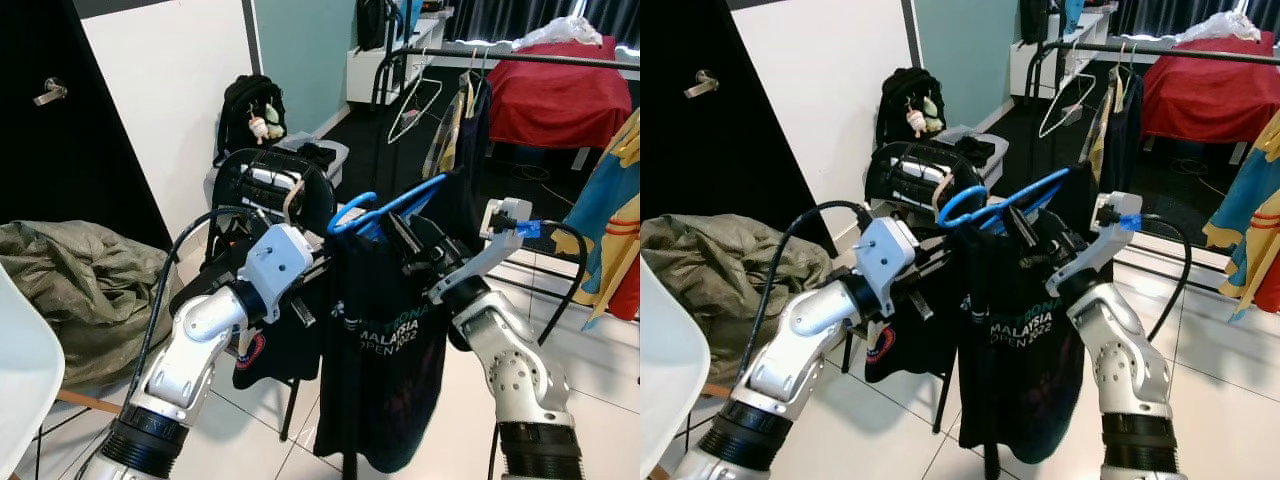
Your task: Hang hanger
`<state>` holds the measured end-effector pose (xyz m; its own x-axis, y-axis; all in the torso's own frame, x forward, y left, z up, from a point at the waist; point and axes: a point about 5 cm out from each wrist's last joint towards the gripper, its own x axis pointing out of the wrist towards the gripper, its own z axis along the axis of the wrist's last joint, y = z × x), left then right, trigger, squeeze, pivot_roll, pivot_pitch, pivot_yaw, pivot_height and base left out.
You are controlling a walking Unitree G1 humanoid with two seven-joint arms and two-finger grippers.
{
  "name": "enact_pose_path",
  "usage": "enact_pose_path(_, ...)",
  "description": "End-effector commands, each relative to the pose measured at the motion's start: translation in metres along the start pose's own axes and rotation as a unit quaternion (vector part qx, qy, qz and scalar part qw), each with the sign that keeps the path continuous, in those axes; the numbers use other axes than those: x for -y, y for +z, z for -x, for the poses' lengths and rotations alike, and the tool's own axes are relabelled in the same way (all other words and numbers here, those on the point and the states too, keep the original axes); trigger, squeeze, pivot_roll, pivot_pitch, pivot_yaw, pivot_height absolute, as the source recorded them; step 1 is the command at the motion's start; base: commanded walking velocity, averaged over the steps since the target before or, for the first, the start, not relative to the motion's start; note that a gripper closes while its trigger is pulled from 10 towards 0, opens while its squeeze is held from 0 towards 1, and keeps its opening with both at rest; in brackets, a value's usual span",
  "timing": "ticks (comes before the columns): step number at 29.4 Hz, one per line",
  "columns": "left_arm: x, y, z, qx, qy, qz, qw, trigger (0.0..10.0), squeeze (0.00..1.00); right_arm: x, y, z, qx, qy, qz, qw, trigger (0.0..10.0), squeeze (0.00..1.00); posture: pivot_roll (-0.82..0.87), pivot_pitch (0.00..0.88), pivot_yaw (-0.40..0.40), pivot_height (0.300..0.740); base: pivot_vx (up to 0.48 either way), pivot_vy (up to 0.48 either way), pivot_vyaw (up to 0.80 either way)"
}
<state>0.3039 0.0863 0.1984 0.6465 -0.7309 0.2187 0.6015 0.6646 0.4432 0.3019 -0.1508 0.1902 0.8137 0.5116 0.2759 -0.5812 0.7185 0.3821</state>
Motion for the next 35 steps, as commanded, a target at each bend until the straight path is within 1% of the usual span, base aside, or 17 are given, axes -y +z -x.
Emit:
enact_pose_path(1, -0.006, 0.0, 0.0, -0.001, 0.018, -0.007, 1.0, 10.0, 0.0, -0.012, 0.003, -0.001, 0.008, 0.033, -0.006, 0.999, 10.0, 0.0, -0.07, 0.0, 0.041, 0.74, 0.0, 0.0, 0.0)
enact_pose_path(4, -0.011, -0.006, 0.004, -0.015, 0.039, -0.007, 0.999, 10.0, 0.0, -0.009, 0.009, 0.006, 0.026, 0.023, -0.005, 0.999, 10.0, 0.0, -0.08, 0.0, 0.041, 0.74, 0.0, 0.0, 0.0)
enact_pose_path(12, -0.013, -0.008, 0.006, -0.021, 0.046, -0.01, 0.999, 10.0, 0.0, -0.007, 0.013, 0.01, 0.037, 0.011, 0.0, 0.999, 10.0, 0.0, -0.08, 0.0, 0.041, 0.74, 0.0, 0.0, 0.0)
enact_pose_path(14, -0.016, -0.01, 0.01, -0.029, 0.059, -0.013, 0.998, 10.0, 0.0, 0.004, 0.02, 0.013, 0.055, -0.038, 0.019, 0.998, 10.0, 0.0, -0.07, 0.003, 0.039, 0.74, 0.0, 0.0, 0.0)
enact_pose_path(17, -0.016, -0.01, 0.01, -0.029, 0.059, -0.013, 0.998, 10.0, 0.0, 0.004, 0.02, 0.013, 0.055, -0.038, 0.019, 0.998, 10.0, 0.0, -0.07, 0.003, 0.039, 0.74, 0.0, 0.0, 0.0)
enact_pose_path(18, -0.017, -0.01, 0.011, -0.033, 0.065, -0.015, 0.997, 10.0, 0.0, 0.009, 0.023, 0.014, 0.06, -0.06, 0.027, 0.996, 10.0, 0.0, -0.07, 0.003, 0.038, 0.74, 0.0, 0.0, 0.0)
enact_pose_path(19, -0.017, -0.01, 0.011, -0.033, 0.065, -0.015, 0.997, 10.0, 0.0, 0.009, 0.023, 0.014, 0.06, -0.06, 0.027, 0.996, 10.0, 0.0, -0.07, 0.003, 0.038, 0.74, 0.0, 0.0, 0.0)
enact_pose_path(20, -0.02, -0.011, 0.014, -0.036, 0.076, -0.014, 0.996, 10.0, 0.0, 0.019, 0.023, 0.016, 0.06, -0.095, 0.038, 0.993, 10.0, 0.0, -0.07, 0.002, 0.036, 0.74, 0.0, 0.0, 0.0)
enact_pose_path(21, -0.024, -0.013, 0.02, -0.045, 0.095, -0.014, 0.994, 10.0, 0.0, 0.035, 0.024, 0.021, 0.056, -0.146, 0.055, 0.986, 10.0, 0.0, -0.06, 0.005, 0.034, 0.74, 0.0, 0.0, 0.0)
enact_pose_path(24, -0.024, -0.013, 0.02, -0.045, 0.095, -0.014, 0.994, 10.0, 0.0, 0.035, 0.024, 0.021, 0.056, -0.146, 0.055, 0.986, 10.0, 0.0, -0.06, 0.005, 0.034, 0.74, 0.0, 0.0, 0.0)
enact_pose_path(25, -0.025, -0.014, 0.023, -0.048, 0.101, -0.014, 0.994, 10.0, 0.0, 0.039, 0.024, 0.022, 0.054, -0.16, 0.061, 0.984, 10.0, 0.0, -0.06, 0.005, 0.034, 0.74, 0.0, 0.0, 0.0)
enact_pose_path(27, -0.025, -0.014, 0.023, -0.048, 0.101, -0.014, 0.994, 10.0, 0.0, 0.039, 0.024, 0.022, 0.054, -0.16, 0.061, 0.984, 10.0, 0.0, -0.06, 0.005, 0.034, 0.74, 0.0, 0.0, 0.0)
enact_pose_path(28, -0.025, -0.015, 0.026, -0.051, 0.106, -0.012, 0.993, 10.0, 0.0, 0.046, 0.023, 0.021, 0.048, -0.173, 0.067, 0.981, 10.0, 0.0, -0.05, 0.006, 0.029, 0.74, 0.0, 0.0, 0.0)
enact_pose_path(29, -0.025, -0.015, 0.026, -0.051, 0.106, -0.012, 0.993, 10.0, 0.0, 0.046, 0.023, 0.021, 0.048, -0.173, 0.067, 0.981, 10.0, 0.0, -0.05, 0.006, 0.029, 0.74, 0.0, 0.0, 0.0)
enact_pose_path(31, -0.022, -0.016, 0.031, -0.054, 0.113, -0.009, 0.992, 10.0, 0.0, 0.054, 0.021, 0.015, 0.035, -0.184, 0.082, 0.979, 10.0, 0.0, -0.04, 0.005, 0.023, 0.74, 0.0, 0.0, 0.0)
enact_pose_path(33, -0.021, -0.015, 0.032, -0.054, 0.115, -0.009, 0.992, 10.0, 0.0, 0.055, 0.021, 0.011, 0.031, -0.183, 0.087, 0.979, 10.0, 0.0, -0.04, 0.007, 0.021, 0.74, 0.0, 0.0, 0.0)
enact_pose_path(35, -0.019, -0.015, 0.032, -0.054, 0.116, -0.007, 0.992, 10.0, 0.0, 0.055, 0.022, 0.003, 0.03, -0.172, 0.086, 0.981, 10.0, 0.0, -0.04, 0.007, 0.019, 0.74, 0.0, 0.0, 0.0)
